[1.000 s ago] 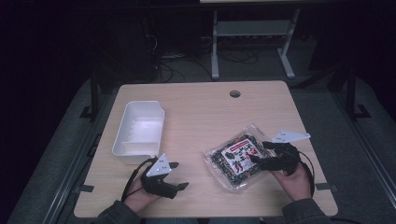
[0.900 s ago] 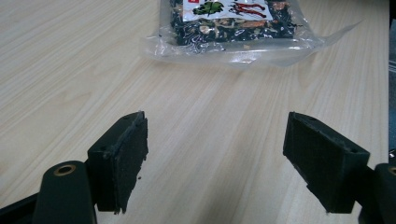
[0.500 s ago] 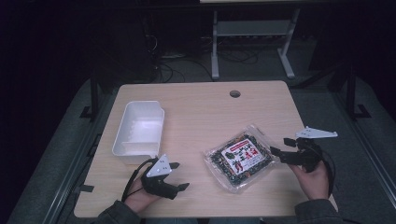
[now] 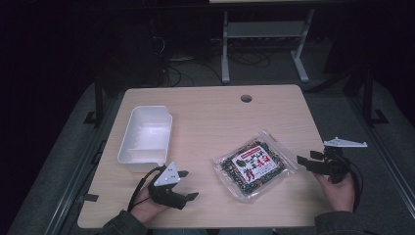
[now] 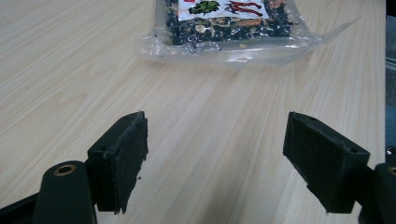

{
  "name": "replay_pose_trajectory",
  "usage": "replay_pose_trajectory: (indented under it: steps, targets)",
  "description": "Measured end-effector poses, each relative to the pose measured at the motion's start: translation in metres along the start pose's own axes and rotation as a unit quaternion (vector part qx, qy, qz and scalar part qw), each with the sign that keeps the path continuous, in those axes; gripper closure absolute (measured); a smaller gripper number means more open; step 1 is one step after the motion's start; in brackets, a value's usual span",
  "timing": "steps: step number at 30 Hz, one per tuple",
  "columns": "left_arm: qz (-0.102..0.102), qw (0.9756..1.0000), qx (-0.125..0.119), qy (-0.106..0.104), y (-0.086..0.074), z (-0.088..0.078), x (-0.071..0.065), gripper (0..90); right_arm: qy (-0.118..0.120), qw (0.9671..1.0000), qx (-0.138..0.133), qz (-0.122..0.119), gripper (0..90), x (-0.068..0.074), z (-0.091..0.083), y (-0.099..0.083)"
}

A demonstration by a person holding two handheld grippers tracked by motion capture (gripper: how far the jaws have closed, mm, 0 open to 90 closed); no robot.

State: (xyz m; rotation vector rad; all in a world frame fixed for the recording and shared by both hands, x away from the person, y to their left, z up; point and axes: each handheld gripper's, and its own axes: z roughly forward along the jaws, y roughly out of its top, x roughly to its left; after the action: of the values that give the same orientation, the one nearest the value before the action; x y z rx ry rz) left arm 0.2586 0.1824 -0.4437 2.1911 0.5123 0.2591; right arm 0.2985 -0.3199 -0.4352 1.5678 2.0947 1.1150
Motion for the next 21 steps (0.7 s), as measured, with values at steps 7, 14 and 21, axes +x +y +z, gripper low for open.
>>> replay_pose_trajectory:
  steps: [7, 14, 21]
  targets:
    - [0.000, 1.0000, 0.001, 0.000, 0.000, 0.000, 0.000, 21.4, 0.008, 0.9993, 0.024, 0.029, 42.7, -0.010, 0.008, -0.010]
    - [0.003, 1.0000, 0.003, -0.001, 0.000, 0.001, -0.001, 21.4, 0.020, 0.9976, 0.038, 0.054, 46.6, -0.016, 0.012, -0.015]
    - [0.003, 1.0000, 0.003, -0.001, 0.000, 0.001, -0.001, 21.4, 0.030, 0.9968, 0.048, 0.056, 51.6, -0.016, 0.016, -0.016]
